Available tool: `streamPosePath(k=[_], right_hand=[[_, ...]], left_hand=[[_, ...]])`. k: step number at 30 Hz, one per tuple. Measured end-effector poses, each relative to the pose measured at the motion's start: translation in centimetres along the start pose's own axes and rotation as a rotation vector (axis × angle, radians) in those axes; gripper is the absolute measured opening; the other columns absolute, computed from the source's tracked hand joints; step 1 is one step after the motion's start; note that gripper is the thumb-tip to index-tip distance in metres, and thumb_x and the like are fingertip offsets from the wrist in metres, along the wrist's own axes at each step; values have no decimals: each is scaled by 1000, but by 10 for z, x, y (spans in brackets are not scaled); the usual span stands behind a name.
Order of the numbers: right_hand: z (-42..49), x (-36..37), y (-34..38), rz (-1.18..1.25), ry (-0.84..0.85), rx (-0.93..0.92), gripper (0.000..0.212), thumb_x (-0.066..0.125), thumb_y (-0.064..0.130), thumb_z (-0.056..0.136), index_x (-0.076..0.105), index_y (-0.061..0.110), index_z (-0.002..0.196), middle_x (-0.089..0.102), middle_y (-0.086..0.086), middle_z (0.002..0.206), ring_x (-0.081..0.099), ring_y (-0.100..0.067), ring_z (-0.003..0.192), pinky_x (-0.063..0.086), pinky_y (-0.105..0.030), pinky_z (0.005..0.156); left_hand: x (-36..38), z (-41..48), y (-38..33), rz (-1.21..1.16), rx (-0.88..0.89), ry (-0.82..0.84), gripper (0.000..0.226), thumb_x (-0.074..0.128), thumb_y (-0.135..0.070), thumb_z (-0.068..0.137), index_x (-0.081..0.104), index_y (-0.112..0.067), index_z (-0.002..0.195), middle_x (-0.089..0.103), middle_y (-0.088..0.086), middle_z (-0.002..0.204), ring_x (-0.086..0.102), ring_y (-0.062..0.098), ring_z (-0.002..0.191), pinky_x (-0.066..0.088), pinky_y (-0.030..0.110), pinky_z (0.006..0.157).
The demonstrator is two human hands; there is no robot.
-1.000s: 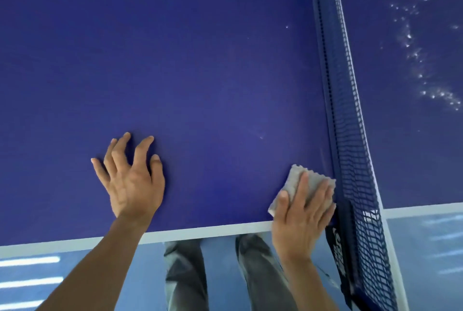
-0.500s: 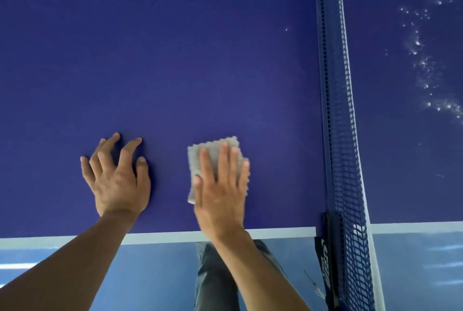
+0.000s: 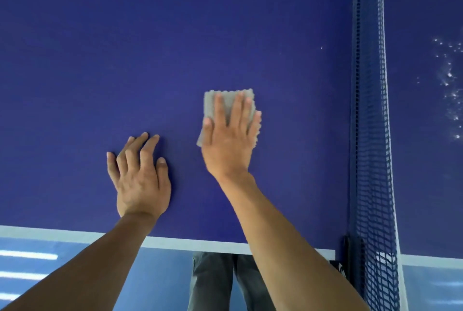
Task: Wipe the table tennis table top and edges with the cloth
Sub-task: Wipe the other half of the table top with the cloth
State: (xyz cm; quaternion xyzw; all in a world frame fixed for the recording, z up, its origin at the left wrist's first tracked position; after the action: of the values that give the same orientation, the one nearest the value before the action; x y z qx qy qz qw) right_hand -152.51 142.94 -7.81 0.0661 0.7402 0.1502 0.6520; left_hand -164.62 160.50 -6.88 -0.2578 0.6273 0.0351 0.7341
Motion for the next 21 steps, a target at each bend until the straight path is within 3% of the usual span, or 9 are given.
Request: streamPosePath(k=[3,5,9,12,15,18,19,21], right_hand=[[-48,25,53,-48,112,-321,62,26,47,108,18,27,166,8,-18,174,-6,-33,161,0,-59,128],[-87,26,34,-69,128,-372,62,30,49,108,21,29,166,12,-17,173,-2,-33,162,3,-59,128],[-125,-3,-75,-155,94,-189,60,24,51,110,27,28,165,17,-18,172,8,-38,161,4,-61,128],[-96,-35,-155,-186,40,64,62,21,48,109,30,19,164,19,-23,170,17,-42,158,13,-64,126],[-37,-62,-205,-107,-79,389,63,20,45,107,26,17,164,19,-27,168,14,-44,158,12,-67,125],[18,-69,-209,-33,-165,625,66,20,47,105,21,19,164,16,-27,169,7,-44,159,10,-66,124],[33,-65,-194,-51,-161,623,64,23,47,107,20,21,165,15,-26,169,5,-44,159,10,-65,124],[57,-49,-138,-74,-102,450,61,25,46,110,15,25,166,11,-22,171,-1,-40,160,5,-62,127]], left_hand=[[-2,-2,1,-27,-17,-11,48,39,-27,101,46,-16,147,45,6,153,34,29,148,10,59,126],[-3,-1,0,-25,-10,-19,47,40,-26,101,49,-15,145,47,6,153,35,30,147,10,58,126],[0,0,-1,11,-1,7,45,37,-30,102,52,-17,142,45,5,153,35,31,147,7,56,126],[-1,-1,0,24,10,3,44,37,-30,103,53,-17,141,45,5,152,36,31,146,7,55,127],[-1,-1,1,17,11,-4,43,38,-30,103,54,-17,141,46,5,152,38,31,146,7,55,126],[1,-2,2,26,-1,3,44,38,-31,102,54,-18,141,45,4,152,37,31,147,8,55,126],[1,-2,3,25,-3,4,44,38,-32,102,53,-18,141,45,4,152,36,31,147,8,55,127],[1,-2,4,16,-8,8,44,37,-32,102,53,-18,141,44,4,153,35,31,147,8,56,127]])
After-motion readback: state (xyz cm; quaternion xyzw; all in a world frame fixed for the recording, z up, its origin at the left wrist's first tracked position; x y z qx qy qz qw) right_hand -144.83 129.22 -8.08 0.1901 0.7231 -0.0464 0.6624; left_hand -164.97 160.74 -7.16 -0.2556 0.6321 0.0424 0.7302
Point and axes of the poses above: each hand's wrist, its own z-axis towards the middle knuckle, its own x-axis out of the palm, y = z × x, the point moved 10 cm from there along z, towards the middle knuckle
